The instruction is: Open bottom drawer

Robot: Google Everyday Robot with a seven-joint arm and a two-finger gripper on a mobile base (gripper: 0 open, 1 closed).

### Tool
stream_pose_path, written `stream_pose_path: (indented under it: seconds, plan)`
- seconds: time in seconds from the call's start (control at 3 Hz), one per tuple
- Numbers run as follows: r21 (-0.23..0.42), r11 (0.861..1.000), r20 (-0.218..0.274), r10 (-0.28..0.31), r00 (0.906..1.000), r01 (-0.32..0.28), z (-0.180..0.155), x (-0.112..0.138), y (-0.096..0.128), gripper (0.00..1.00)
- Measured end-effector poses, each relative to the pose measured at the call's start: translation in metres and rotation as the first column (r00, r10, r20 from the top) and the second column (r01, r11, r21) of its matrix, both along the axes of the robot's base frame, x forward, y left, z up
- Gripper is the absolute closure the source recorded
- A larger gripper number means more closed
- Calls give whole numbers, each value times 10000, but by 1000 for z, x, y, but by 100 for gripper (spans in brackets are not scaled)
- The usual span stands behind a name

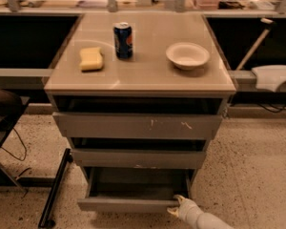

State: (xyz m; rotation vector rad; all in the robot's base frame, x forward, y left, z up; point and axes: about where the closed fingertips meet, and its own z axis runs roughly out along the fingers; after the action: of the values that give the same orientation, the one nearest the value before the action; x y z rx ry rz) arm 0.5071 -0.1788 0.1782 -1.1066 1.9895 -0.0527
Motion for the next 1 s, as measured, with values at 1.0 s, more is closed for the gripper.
stream_pose_path:
  seconds: [1.0]
  plan:
    - [30, 9999, 56, -156, 9999, 155, 7, -16, -2, 100]
